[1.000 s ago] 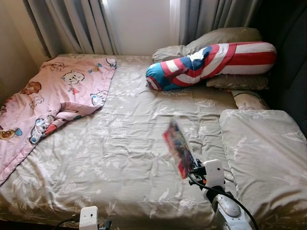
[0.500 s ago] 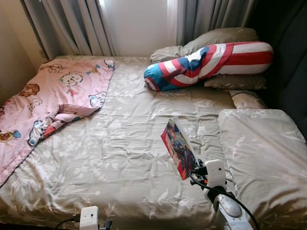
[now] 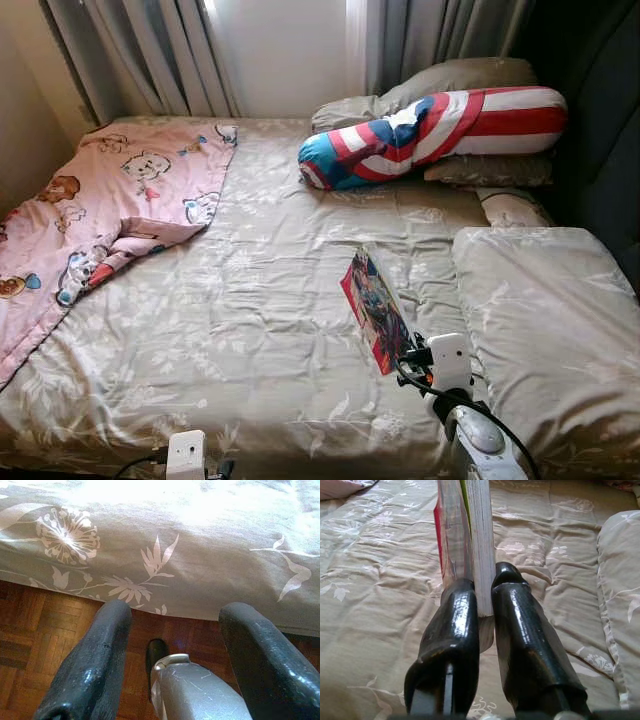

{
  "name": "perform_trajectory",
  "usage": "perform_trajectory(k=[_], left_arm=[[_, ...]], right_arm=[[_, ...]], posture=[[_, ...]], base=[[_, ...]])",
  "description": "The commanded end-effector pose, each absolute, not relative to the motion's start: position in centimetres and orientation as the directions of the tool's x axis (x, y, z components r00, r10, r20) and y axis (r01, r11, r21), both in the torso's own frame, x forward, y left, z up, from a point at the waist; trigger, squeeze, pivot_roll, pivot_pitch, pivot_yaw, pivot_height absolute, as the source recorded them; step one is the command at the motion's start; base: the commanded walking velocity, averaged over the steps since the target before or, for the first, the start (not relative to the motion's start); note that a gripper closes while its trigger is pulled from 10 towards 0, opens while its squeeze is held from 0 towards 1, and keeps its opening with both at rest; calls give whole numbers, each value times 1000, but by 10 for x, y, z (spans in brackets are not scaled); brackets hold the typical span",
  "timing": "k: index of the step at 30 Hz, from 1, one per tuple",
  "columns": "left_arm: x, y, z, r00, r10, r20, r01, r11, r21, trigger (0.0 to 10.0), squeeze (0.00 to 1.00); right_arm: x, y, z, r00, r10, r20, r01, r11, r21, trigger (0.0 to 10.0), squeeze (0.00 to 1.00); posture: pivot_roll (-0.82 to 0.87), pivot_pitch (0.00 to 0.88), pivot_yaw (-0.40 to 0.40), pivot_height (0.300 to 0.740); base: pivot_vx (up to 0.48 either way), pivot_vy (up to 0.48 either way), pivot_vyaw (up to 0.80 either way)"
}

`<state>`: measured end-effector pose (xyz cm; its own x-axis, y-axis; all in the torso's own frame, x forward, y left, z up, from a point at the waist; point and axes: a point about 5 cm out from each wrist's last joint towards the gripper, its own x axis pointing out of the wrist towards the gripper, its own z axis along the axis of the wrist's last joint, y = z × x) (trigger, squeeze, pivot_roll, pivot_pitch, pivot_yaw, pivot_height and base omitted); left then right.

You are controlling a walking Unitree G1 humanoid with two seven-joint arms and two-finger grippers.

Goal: Clean up the room

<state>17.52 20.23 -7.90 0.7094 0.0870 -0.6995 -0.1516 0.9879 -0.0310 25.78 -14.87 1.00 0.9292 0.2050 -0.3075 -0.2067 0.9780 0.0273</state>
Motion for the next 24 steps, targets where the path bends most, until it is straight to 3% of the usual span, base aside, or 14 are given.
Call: perform_trajectory(k=[1,18,24], left_arm=[[172,202,-81,698,83,-711,-146,989,-28,10000,0],[177,199,-79,711,73,-699,-133,991,-32,10000,0],[177,199,-79,714,70,-697,-126,992,-29,10000,0]], right_arm=[[262,-147,15,938,211,-276,-213,977,22,10000,0],[263,-147,16,939,210,-274,-213,977,20,10000,0],[263,-147,16,940,206,-273,-209,978,19,10000,0]], posture=[[-26,11,-7,717],[-29,0,-5,717],[-28,1,-6,717]], base=[[244,0,0],[251,0,0],[0,0,0]])
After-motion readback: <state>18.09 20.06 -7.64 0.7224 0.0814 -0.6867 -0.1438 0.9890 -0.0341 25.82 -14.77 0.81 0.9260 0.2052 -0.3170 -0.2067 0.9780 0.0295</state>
